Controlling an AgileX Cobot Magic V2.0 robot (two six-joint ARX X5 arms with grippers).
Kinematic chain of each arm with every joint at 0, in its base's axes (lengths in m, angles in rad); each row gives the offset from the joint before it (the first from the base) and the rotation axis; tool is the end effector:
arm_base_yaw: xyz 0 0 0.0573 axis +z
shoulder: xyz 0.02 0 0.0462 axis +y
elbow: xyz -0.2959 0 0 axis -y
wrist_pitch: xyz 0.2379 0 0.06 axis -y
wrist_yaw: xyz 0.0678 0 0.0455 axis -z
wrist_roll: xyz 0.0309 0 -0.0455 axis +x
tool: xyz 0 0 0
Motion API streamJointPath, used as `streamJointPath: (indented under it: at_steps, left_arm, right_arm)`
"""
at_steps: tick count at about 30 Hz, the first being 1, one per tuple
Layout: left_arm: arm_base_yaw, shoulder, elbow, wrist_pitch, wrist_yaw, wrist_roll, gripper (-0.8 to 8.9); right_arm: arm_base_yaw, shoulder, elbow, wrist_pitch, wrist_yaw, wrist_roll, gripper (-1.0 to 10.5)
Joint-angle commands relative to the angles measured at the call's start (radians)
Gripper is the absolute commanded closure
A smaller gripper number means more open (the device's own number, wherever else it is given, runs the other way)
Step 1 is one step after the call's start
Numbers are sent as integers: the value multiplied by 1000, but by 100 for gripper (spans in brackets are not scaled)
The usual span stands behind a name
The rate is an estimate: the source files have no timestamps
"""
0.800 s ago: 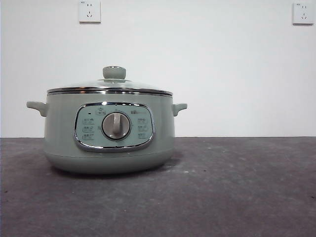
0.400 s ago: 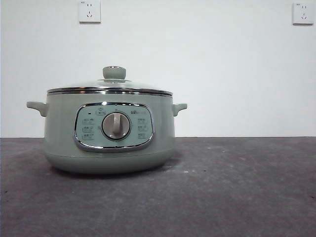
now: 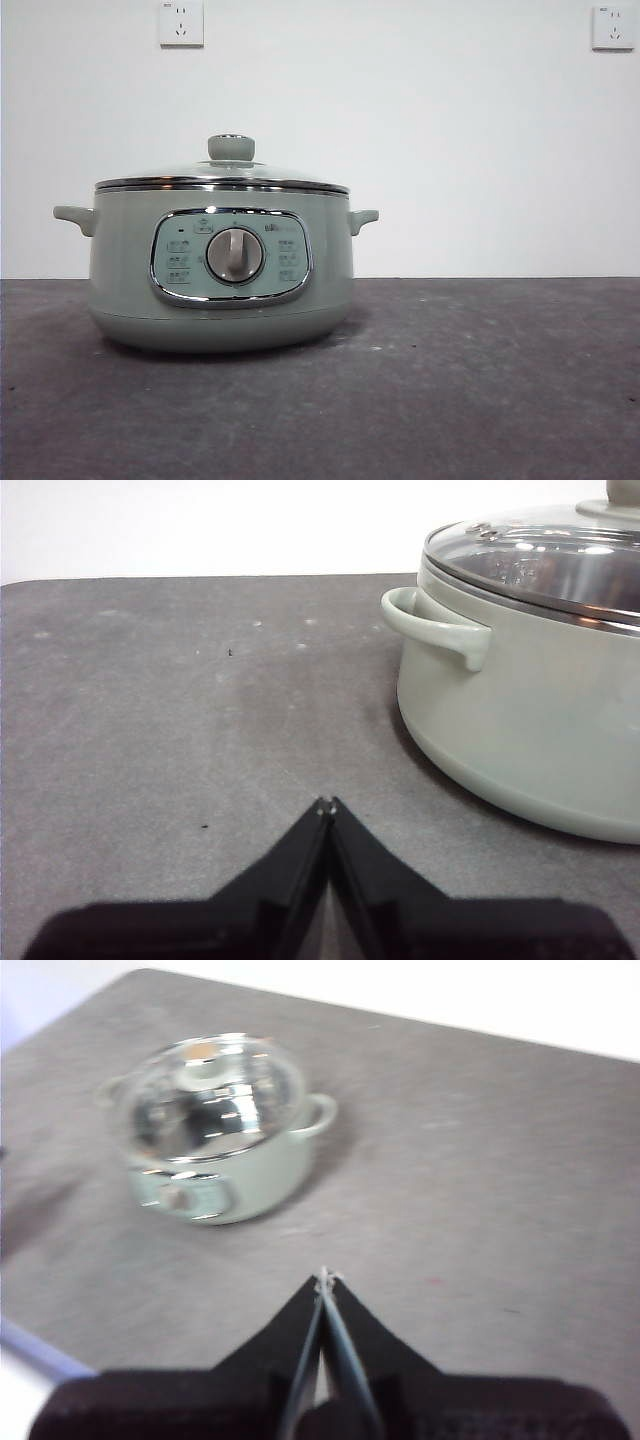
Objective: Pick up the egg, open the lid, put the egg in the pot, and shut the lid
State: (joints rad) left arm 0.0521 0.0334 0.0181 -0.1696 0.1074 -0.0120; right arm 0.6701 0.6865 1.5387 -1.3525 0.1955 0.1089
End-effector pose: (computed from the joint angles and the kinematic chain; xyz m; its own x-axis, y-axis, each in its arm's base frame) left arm 0.0600 -0.0002 0.1516 0.9815 -0.0562 -0.1828 0.0512 0.9982 -0.0315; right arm -0.0052 -0.0117 0.4626 0.7952 0.3823 -0.4706 -0.4320 0.9019 0.0027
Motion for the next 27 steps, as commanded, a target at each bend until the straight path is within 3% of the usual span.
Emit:
streamJointPath:
  at_steps: [1,7,11,18,27]
  left_arm:
    - [3,0,-11,8,0,-6,817]
    - [3,0,-11,9,1,-6,817]
    - [3,0,-11,8,1,-6,817]
    - [3,0,-11,8,1,-6,817]
    - [3,0,-10,8,1,-6,817]
  right_arm:
    - [-55,-22,-17,94,26,-53,946]
    - [-279,-154,-213,395,-156,-171,946]
    - [-411,-278,-465,620,-190,-237,945]
    - [-564,-458,-945,1013,-207,-231,946]
    - [-621,-624,-1354,1225,-204,-187,945]
